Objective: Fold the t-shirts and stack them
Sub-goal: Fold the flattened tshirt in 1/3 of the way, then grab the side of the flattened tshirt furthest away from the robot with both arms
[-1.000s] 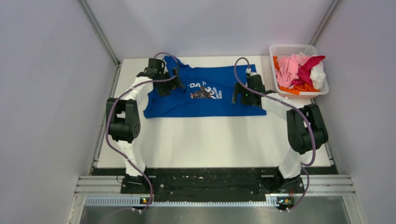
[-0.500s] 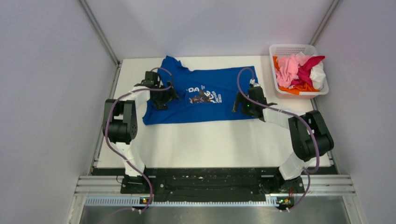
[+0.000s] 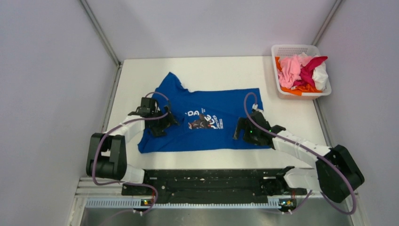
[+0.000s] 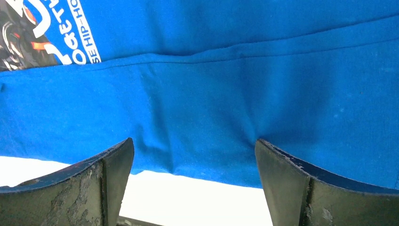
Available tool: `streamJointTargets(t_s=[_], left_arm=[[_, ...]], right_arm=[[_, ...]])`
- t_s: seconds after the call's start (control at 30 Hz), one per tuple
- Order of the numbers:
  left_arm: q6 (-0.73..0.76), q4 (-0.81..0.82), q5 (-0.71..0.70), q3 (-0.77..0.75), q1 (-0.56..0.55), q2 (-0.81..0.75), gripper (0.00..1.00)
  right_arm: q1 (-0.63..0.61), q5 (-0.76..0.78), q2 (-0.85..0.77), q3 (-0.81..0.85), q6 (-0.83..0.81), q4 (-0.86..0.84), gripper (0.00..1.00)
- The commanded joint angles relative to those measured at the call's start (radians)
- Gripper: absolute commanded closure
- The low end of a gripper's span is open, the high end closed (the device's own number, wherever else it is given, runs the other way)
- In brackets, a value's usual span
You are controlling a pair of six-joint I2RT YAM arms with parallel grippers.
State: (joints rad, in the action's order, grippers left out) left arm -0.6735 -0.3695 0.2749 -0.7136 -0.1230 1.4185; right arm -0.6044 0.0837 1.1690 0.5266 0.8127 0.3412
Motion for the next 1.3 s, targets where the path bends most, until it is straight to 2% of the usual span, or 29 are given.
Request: streamJointTargets(t_s=[0.0, 0.2, 0.33, 0.57, 0.73, 0.93, 1.1, 1.27], left_arm=[[-0.007, -0.138, -0.123, 0.084, -0.005, -0.024, 0.01], [-0.001, -0.133, -0.146, 0.097, -0.005, -0.039, 0.01], [-0.004, -0.13, -0.122, 0.081, -0.006, -0.058, 0.01], [0.003, -0.145, -0.108, 0.092, -0.006, -0.144, 0.01], [0.013, -0.165, -0.097, 0.017, -0.006, -0.204, 0.01], [0.054, -0.176, -0.14, -0.173, -0.006, -0.18, 0.01], [0.084, -0.204, -0.162, -0.429, -0.005, 0.009, 0.01], [0.165, -0.297, -0.226, -0.764, -0.004, 0.277, 0.01]], right_arm=[[-0.058, 0.011, -0.082, -0.057, 0.178, 0.211, 0.01], [-0.08, 0.029, -0.138, -0.084, 0.205, 0.241, 0.01], [-0.08, 0.095, -0.152, -0.05, 0.171, 0.245, 0.01], [-0.079, 0.139, -0.191, -0.018, 0.122, 0.168, 0.01], [-0.077, 0.178, -0.269, 0.03, 0.072, 0.147, 0.01], [-0.074, 0.261, -0.265, 0.1, 0.046, 0.095, 0.01], [-0.035, 0.248, -0.14, 0.19, -0.002, 0.08, 0.01], [0.03, 0.233, -0.063, 0.214, -0.056, 0.035, 0.01]])
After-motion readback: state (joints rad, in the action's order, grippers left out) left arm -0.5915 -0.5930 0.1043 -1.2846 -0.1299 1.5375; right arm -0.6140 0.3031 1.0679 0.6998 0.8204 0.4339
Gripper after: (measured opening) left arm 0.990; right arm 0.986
